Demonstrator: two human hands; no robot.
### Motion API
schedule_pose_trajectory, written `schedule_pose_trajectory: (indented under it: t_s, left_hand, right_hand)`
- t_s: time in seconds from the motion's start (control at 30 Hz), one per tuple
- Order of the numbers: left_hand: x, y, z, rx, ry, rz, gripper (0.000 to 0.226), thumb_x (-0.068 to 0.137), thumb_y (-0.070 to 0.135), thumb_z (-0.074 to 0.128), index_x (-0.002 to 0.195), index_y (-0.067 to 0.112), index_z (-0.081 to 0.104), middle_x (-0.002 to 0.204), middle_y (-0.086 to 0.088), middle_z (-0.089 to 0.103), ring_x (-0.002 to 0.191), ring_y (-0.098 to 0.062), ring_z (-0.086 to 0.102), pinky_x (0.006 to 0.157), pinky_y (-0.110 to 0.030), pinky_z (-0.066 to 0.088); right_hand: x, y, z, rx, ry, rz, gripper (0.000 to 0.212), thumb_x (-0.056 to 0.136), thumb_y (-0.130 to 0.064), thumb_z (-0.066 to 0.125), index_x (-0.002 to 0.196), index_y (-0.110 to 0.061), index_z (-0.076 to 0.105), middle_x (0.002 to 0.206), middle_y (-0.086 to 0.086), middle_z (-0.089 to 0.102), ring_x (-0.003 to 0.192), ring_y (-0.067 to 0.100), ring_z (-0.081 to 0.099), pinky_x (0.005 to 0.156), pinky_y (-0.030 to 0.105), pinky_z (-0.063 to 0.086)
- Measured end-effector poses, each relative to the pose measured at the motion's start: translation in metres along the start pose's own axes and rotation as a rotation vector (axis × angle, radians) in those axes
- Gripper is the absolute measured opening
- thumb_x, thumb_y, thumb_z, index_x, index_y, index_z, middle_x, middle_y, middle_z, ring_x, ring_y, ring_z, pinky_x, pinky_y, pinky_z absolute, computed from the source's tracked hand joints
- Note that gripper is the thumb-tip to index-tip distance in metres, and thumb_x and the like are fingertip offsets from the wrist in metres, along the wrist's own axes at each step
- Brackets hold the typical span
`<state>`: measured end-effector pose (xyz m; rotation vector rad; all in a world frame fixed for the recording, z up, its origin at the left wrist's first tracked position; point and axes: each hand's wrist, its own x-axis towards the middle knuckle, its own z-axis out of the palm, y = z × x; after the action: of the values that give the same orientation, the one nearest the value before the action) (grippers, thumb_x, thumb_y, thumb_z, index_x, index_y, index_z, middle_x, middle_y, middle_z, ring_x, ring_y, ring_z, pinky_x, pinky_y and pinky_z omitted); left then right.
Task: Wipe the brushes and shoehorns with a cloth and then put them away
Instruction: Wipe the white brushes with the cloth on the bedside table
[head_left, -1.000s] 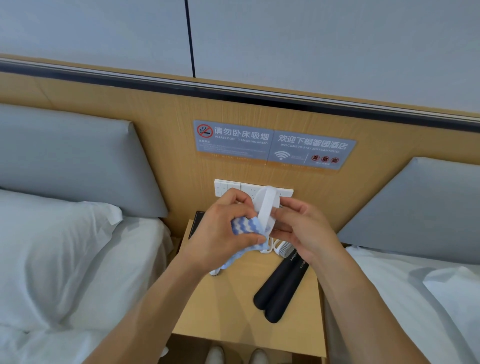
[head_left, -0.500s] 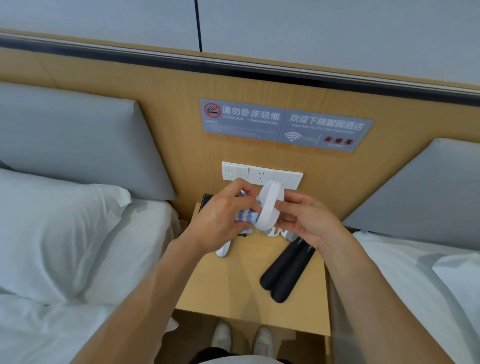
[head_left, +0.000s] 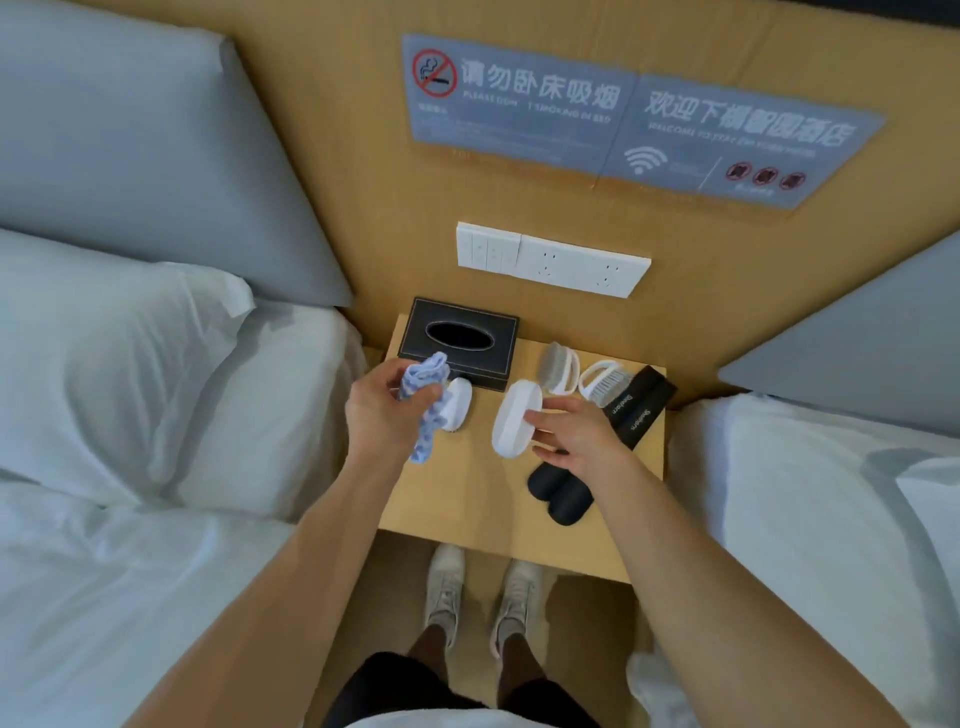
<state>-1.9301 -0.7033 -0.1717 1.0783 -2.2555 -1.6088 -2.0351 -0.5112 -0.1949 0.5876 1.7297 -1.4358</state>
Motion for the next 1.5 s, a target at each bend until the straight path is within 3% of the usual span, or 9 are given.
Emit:
schedule_pose_trajectory:
  t_s: [0.17, 0.3, 0.63, 0.73, 0.9, 1.03, 1.13, 1.3, 1.5]
  left_hand:
    - [0.003, -0.039, 0.015, -0.1, 0.006, -0.095, 0.032, 0.089, 0.028, 0.07, 0.081, 0.057, 0.063, 0.079, 0.028, 0.068, 0.074, 0.004, 0.069, 0.056, -0.015, 0.054]
    - [0.013, -0.06, 0.031, -0.143, -0.031, -0.147, 0.017, 0.09, 0.026, 0.069, 0.087, 0.041, 0.062, 0.081, 0.03, 0.068, 0.076, 0.01, 0.067, 0.053, -0.008, 0.049]
    - [0.028, -0.108, 0.049, -0.047, -0.067, -0.127, 0.018, 0.09, 0.02, 0.069, 0.094, 0.034, 0.059, 0.083, 0.018, 0.068, 0.076, 0.006, 0.068, 0.056, -0.011, 0.052]
    - [0.029, -0.115, 0.049, -0.009, -0.079, -0.105, 0.014, 0.091, 0.02, 0.068, 0.099, 0.029, 0.06, 0.086, 0.015, 0.069, 0.078, 0.003, 0.068, 0.059, -0.013, 0.055]
    - [0.035, -0.116, 0.054, -0.008, -0.088, -0.116, 0.014, 0.091, 0.022, 0.068, 0.1, 0.028, 0.06, 0.092, 0.012, 0.071, 0.083, -0.003, 0.07, 0.063, -0.018, 0.058]
    - [0.041, -0.108, 0.061, -0.044, -0.089, -0.136, 0.015, 0.091, 0.021, 0.067, 0.096, 0.033, 0.06, 0.091, 0.011, 0.071, 0.084, -0.007, 0.071, 0.066, -0.023, 0.059]
    - [0.044, -0.101, 0.067, -0.094, -0.102, -0.156, 0.016, 0.091, 0.02, 0.067, 0.097, 0.033, 0.06, 0.088, 0.015, 0.071, 0.082, -0.001, 0.07, 0.06, -0.016, 0.055]
    - [0.044, -0.097, 0.076, -0.09, -0.093, -0.163, 0.012, 0.09, 0.019, 0.067, 0.101, 0.022, 0.064, 0.09, 0.003, 0.072, 0.084, -0.013, 0.071, 0.071, -0.036, 0.062]
    - [0.041, -0.1, 0.078, -0.051, -0.092, -0.121, 0.012, 0.092, 0.02, 0.066, 0.103, 0.018, 0.064, 0.09, 0.003, 0.072, 0.082, -0.011, 0.071, 0.07, -0.038, 0.062]
  right_hand:
    - [0.057, 0.032, 0.015, -0.049, 0.045, 0.079, 0.016, 0.088, -0.003, 0.074, 0.097, -0.007, 0.062, 0.119, 0.019, 0.067, 0.102, 0.027, 0.066, 0.083, 0.037, 0.054]
    - [0.105, 0.05, 0.025, -0.088, 0.093, 0.095, 0.016, 0.085, -0.002, 0.076, 0.085, -0.011, 0.064, 0.111, 0.017, 0.069, 0.097, 0.029, 0.069, 0.081, 0.037, 0.058]
    - [0.195, 0.076, 0.039, -0.306, 0.182, -0.007, 0.03, 0.082, -0.013, 0.081, 0.111, -0.007, 0.073, 0.112, 0.012, 0.074, 0.096, 0.028, 0.072, 0.09, 0.043, 0.059]
    - [0.203, 0.081, 0.042, -0.351, 0.212, -0.06, 0.03, 0.082, -0.014, 0.081, 0.11, -0.007, 0.073, 0.113, 0.011, 0.073, 0.1, 0.029, 0.071, 0.092, 0.044, 0.058]
    - [0.201, 0.079, 0.045, -0.326, 0.235, -0.109, 0.013, 0.085, -0.01, 0.079, 0.087, -0.013, 0.066, 0.101, 0.012, 0.073, 0.076, 0.026, 0.073, 0.074, 0.044, 0.063]
    - [0.194, 0.072, 0.038, -0.45, 0.283, -0.156, 0.01, 0.089, -0.019, 0.074, 0.096, -0.013, 0.069, 0.109, 0.008, 0.07, 0.094, 0.026, 0.069, 0.083, 0.038, 0.06]
    - [0.188, 0.061, 0.016, -0.665, 0.493, -0.236, 0.019, 0.094, -0.027, 0.064, 0.106, -0.013, 0.068, 0.113, 0.007, 0.068, 0.105, 0.026, 0.064, 0.072, 0.027, 0.044]
    - [0.199, 0.034, -0.04, -0.738, 0.782, -0.257, 0.055, 0.089, -0.031, 0.072, 0.132, -0.01, 0.046, 0.133, 0.016, 0.048, 0.116, 0.036, 0.056, 0.079, 0.042, 0.05]
    - [0.234, 0.01, -0.069, -0.857, 0.722, -0.06, 0.075, 0.087, -0.048, 0.068, 0.144, -0.017, 0.03, 0.142, 0.019, 0.036, 0.117, 0.041, 0.053, 0.077, 0.043, 0.046]
